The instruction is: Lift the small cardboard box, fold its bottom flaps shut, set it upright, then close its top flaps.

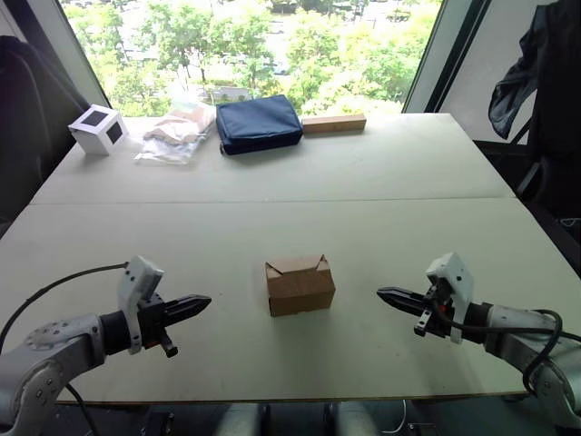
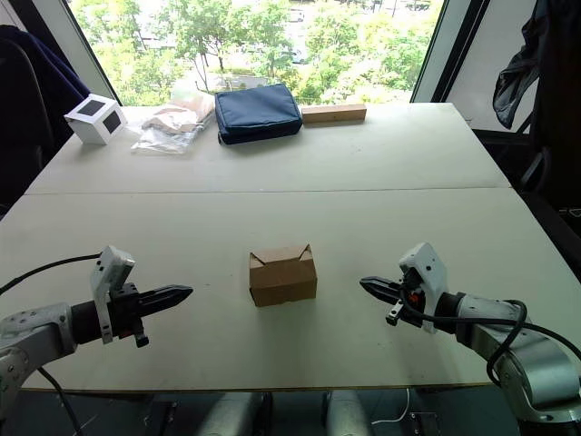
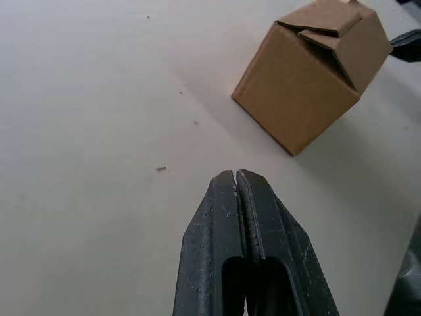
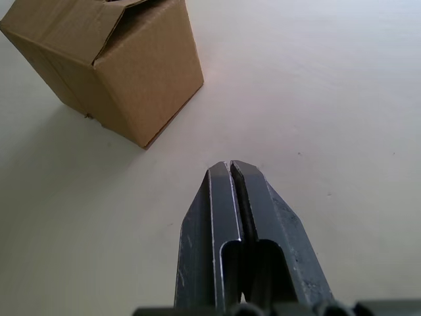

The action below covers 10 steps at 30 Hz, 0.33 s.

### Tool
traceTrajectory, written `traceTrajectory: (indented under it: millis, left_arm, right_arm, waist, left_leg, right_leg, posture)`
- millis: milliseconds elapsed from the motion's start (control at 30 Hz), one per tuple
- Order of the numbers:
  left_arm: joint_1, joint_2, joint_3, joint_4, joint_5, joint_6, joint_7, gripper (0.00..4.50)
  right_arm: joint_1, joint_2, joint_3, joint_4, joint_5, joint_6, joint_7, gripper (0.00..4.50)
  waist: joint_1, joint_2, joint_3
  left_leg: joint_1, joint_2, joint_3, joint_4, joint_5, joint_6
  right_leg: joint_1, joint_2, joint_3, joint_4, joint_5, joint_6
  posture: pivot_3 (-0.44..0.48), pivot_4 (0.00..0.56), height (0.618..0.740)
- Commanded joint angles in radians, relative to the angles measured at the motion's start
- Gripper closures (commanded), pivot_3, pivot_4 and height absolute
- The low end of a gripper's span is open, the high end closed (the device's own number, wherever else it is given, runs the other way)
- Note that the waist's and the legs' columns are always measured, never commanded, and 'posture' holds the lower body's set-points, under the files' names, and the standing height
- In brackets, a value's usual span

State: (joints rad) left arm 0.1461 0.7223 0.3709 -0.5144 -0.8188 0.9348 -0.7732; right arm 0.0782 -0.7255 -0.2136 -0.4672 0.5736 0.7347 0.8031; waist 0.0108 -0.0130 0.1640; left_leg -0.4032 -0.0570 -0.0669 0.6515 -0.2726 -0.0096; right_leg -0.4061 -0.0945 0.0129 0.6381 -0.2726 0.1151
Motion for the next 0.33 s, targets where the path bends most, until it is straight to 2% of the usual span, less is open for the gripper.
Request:
traceTrajectory:
  millis: [33,167,333]
  left_arm:
    - [0.026,0.000,0.013,-0.037,-0.012,-0.017,0.011,4.46]
    - [0.062,-0.003,-0.001,-0.043,-0.008,-0.032,0.015,4.46]
    - [0.043,-0.011,-0.011,-0.024,-0.002,-0.047,0.025,4.46]
  right_arm:
    - [-0.029,-0.016,-0.014,-0.007,0.032,-0.008,0.023,4.50]
    - [-0.055,-0.018,-0.015,-0.004,0.049,0.008,0.027,4.50]
    - [-0.058,-0.019,-0.010,0.005,0.049,0.004,0.034,4.50]
  waist:
    - [0.001,0.000,0.000]
    - [0.001,0.000,0.000]
    - [0.003,0.000,0.000]
  left_leg:
    - [0.000,0.000,0.000,0.000,0.000,0.000]
    - [0.000,0.000,0.000,0.000,0.000,0.000]
    - [0.000,0.000,0.000,-0.001,0.000,0.000]
  right_leg:
    - [0.000,0.000,0.000,0.000,0.000,0.000]
    - [0.001,0.000,0.000,-0.002,-0.001,-0.003]
    - [0.002,0.000,0.000,-0.003,-0.001,-0.004]
  posture:
    - [0.000,0.150,0.740]
    - [0.000,0.150,0.740]
    - [0.000,0.150,0.740]
